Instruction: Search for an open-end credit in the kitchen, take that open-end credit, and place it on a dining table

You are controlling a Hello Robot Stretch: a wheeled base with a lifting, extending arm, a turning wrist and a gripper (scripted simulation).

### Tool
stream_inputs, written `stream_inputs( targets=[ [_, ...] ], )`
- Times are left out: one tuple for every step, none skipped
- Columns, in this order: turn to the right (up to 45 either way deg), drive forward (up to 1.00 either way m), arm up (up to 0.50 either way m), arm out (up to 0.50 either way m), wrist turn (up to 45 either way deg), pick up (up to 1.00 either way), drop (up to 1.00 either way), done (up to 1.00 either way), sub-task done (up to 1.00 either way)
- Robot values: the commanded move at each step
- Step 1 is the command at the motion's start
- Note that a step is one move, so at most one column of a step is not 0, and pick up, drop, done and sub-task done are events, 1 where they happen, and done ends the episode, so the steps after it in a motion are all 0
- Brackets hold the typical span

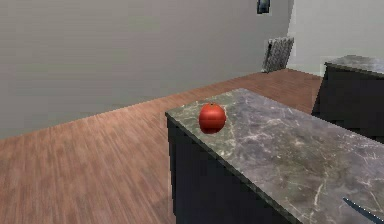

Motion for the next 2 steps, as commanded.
stream_inputs(
  targets=[
    [0.0, 0.0, 0.0, -0.22, 0.0, 0.0, 0.0, 0.0, 0.0],
    [-45.0, 0.0, 0.0, 0.0, 0.0, 0.0, 0.0, 0.0, 0.0]
  ],
)
